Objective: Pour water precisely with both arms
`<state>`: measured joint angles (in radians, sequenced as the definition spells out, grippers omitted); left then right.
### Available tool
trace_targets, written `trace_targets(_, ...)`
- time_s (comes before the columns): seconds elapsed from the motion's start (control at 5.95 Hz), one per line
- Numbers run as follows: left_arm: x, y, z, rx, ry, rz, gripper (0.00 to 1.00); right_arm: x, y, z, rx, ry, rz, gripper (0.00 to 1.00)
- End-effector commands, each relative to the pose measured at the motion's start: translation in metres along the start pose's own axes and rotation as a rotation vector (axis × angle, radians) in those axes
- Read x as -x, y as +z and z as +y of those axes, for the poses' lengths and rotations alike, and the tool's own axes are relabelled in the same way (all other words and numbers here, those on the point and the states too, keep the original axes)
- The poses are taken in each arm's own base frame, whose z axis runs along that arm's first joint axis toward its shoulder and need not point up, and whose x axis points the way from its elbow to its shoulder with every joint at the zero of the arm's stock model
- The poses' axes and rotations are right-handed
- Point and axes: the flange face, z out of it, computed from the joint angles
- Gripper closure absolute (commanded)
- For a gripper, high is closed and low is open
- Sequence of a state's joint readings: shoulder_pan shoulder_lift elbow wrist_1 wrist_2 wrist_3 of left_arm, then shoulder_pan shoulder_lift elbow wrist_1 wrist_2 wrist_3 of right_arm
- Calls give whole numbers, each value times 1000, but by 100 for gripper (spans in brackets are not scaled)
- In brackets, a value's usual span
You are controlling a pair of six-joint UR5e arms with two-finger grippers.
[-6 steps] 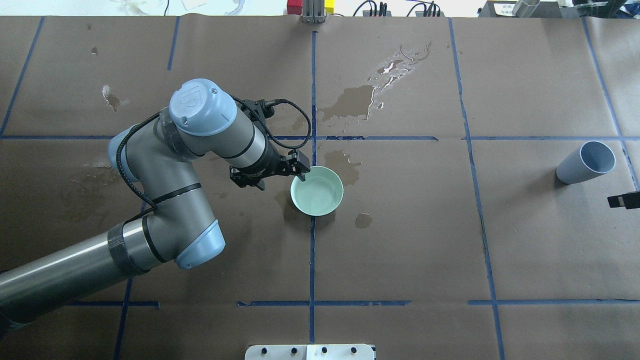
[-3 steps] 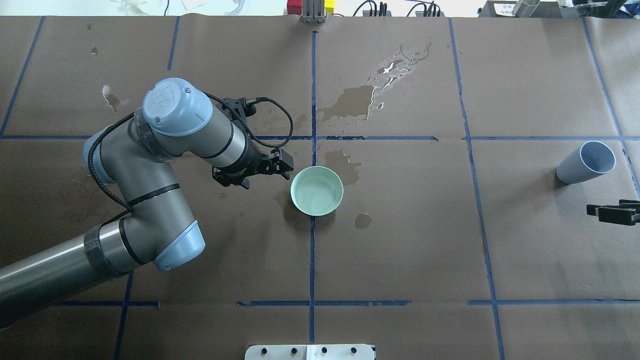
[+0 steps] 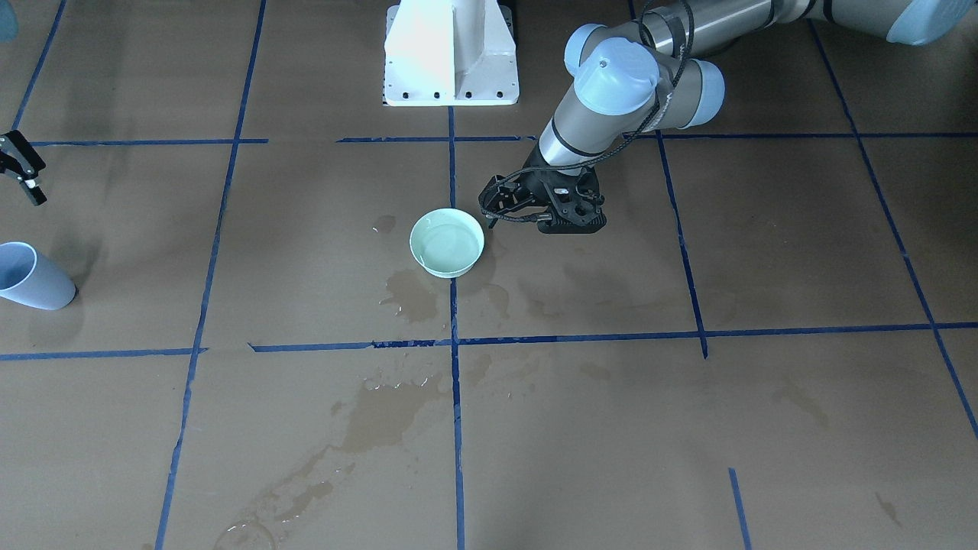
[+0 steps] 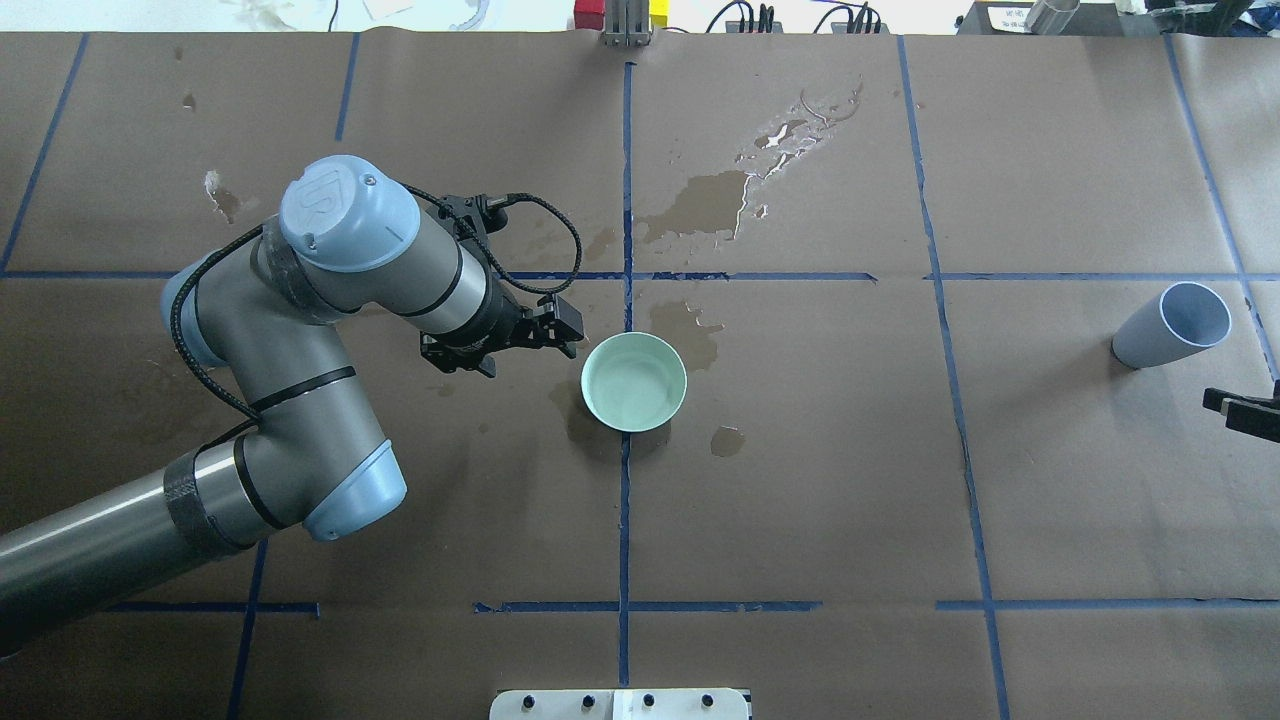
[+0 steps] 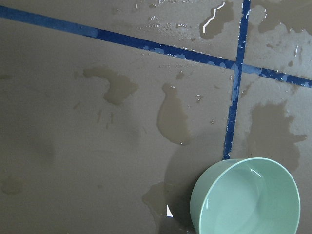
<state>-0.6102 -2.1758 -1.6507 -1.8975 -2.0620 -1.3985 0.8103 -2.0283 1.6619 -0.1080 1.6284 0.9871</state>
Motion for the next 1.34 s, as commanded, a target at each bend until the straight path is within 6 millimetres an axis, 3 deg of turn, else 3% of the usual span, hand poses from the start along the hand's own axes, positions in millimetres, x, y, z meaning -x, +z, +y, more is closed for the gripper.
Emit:
trace_targets(0.0,-1,0,1,0,1,2,1,9,8,6,-119,-43,53,0)
trace_targets(0.34,-1,0,1,0,1,2,1,25,23,29,-222,-119,111,0)
trace_targets(0.5,-1,0,1,1,0,0,1,14,28,57,-294,-152,90,0)
trace_targets(0.84,-1,-1,0,-1,0,2,1,20,49,98,-455,-247,161,0)
trace_targets(1.01,0,-1,-1,-2,-1,1,1,23,49,98,-464,-232,149,0)
trace_targets(1.18,0,-1,0,-1,-1,2,1,49,65,95,-530,-167,131,0)
